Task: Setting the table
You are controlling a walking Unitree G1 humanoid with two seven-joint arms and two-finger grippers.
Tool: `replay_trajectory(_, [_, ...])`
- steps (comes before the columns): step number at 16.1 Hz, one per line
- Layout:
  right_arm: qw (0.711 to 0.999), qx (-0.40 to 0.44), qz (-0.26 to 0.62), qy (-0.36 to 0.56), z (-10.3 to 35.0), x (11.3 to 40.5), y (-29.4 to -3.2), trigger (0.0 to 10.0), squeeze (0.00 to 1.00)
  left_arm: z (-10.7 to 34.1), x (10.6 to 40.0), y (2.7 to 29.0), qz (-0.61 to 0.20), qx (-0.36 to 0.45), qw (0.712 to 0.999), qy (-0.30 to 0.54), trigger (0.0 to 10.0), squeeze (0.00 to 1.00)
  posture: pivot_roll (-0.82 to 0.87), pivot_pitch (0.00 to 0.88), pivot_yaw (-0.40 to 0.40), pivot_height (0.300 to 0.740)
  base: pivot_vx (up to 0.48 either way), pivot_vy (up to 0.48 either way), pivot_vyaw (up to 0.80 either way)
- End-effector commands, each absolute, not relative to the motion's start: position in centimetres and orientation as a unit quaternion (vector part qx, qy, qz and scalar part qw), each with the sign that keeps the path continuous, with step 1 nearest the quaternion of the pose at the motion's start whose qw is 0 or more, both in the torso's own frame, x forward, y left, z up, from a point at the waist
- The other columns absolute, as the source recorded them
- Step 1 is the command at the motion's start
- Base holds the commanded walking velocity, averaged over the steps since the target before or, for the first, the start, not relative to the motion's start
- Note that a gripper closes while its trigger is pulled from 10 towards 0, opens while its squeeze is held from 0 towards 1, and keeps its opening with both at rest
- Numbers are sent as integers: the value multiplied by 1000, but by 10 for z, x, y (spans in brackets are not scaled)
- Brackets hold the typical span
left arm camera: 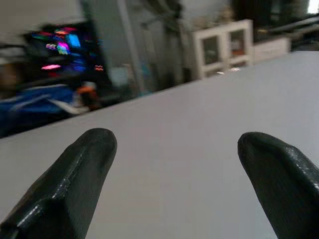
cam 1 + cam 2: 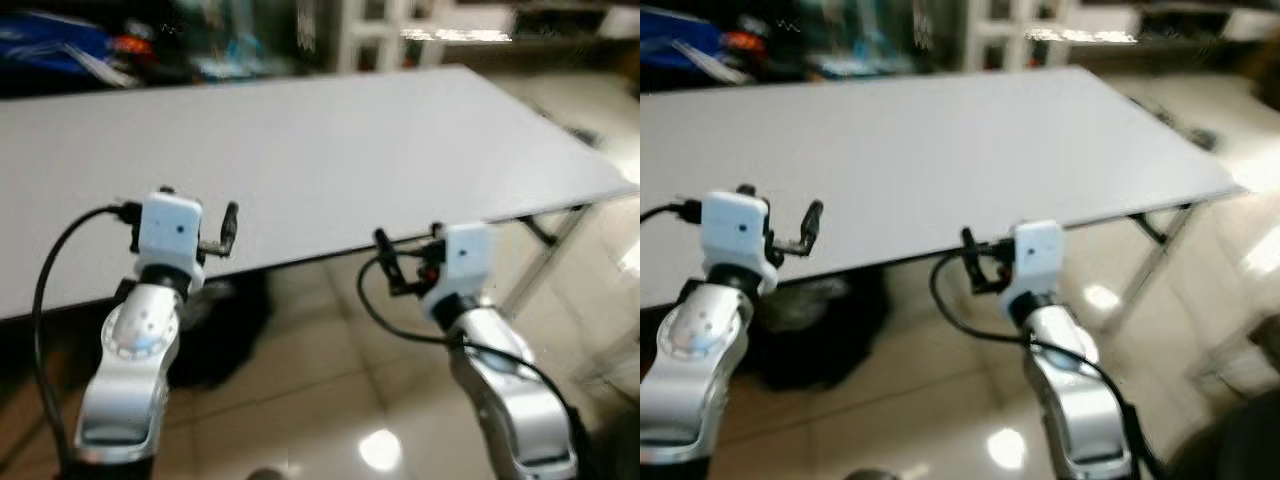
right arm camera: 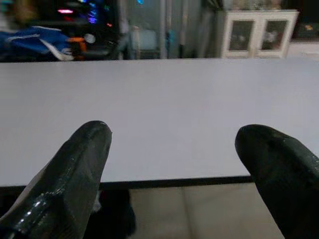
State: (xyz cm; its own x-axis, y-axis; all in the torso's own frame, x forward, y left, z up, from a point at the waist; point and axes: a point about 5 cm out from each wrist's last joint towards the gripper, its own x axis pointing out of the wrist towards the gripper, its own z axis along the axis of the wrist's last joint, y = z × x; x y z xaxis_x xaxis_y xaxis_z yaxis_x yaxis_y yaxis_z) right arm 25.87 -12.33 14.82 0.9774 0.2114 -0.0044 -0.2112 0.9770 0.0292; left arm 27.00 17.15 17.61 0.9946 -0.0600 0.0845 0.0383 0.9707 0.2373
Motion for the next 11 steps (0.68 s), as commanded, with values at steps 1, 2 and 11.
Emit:
replay_trajectory(1, [996, 18, 92, 1, 150, 258, -130, 10000, 0, 172, 272, 169, -33, 122, 992, -29, 10000, 0, 126, 3, 1, 740, 0, 480, 800])
replay_trajectory(2, [997, 14, 80, 6, 147, 257, -135, 10000, 0, 173, 276, 165, -43, 135, 990, -27, 10000, 0, 123, 14, -2, 740, 0, 480, 800])
replay_trajectory(11, [999, -7, -20, -24, 170, 274, -159, 10000, 0, 182, 303, 162, -50, 131, 990, -32, 10000, 0, 54, 30, 15, 740, 0, 480, 135])
